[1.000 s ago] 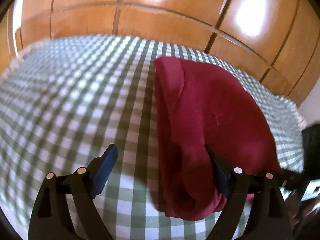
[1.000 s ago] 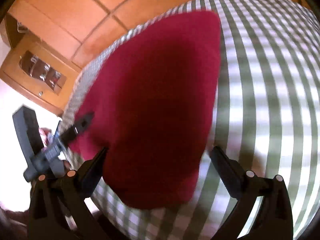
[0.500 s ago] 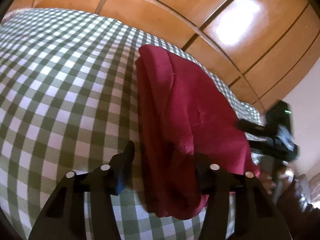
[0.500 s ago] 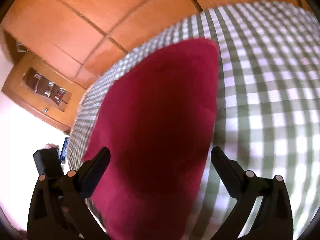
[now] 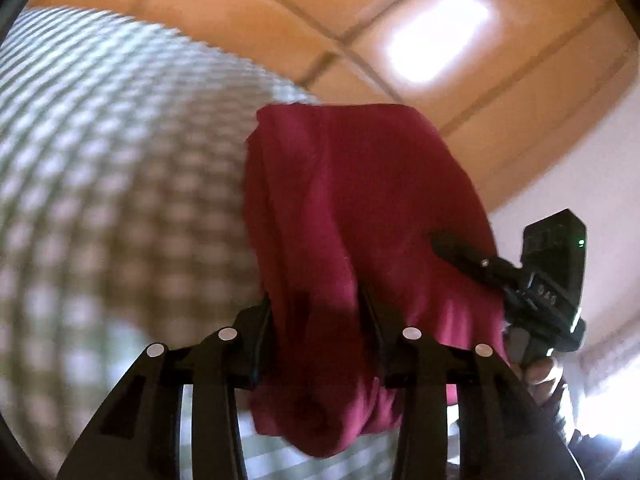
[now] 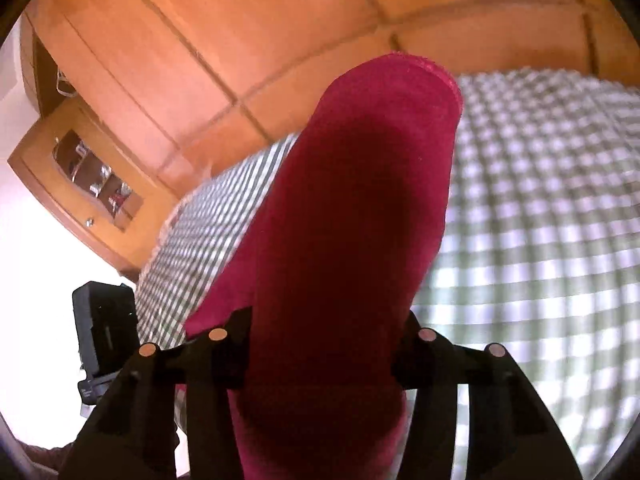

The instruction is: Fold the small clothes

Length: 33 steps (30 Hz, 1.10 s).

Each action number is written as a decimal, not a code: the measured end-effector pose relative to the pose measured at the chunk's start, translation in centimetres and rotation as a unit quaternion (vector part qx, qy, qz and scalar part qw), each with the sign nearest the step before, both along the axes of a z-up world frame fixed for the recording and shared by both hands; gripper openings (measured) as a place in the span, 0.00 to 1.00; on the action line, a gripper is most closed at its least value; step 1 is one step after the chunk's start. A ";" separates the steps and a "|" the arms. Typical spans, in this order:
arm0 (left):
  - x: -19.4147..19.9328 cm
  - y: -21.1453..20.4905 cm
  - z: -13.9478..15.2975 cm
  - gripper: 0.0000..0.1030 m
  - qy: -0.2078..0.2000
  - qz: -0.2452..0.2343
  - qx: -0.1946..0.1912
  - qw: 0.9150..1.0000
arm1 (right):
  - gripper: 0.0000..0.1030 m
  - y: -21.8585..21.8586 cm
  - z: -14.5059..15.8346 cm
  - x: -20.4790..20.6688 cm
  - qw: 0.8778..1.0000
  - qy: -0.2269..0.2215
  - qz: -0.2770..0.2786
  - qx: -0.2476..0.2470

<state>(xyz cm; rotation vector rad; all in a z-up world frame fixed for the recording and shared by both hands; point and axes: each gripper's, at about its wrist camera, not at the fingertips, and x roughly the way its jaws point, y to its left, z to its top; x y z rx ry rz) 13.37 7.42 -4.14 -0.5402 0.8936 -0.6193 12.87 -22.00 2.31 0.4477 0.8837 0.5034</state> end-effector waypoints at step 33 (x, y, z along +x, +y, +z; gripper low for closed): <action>4.0 -27.7 -0.9 0.52 -0.111 -0.090 0.317 0.938 | 0.30 -15.3 -5.3 -11.5 0.950 0.011 -0.226 -0.215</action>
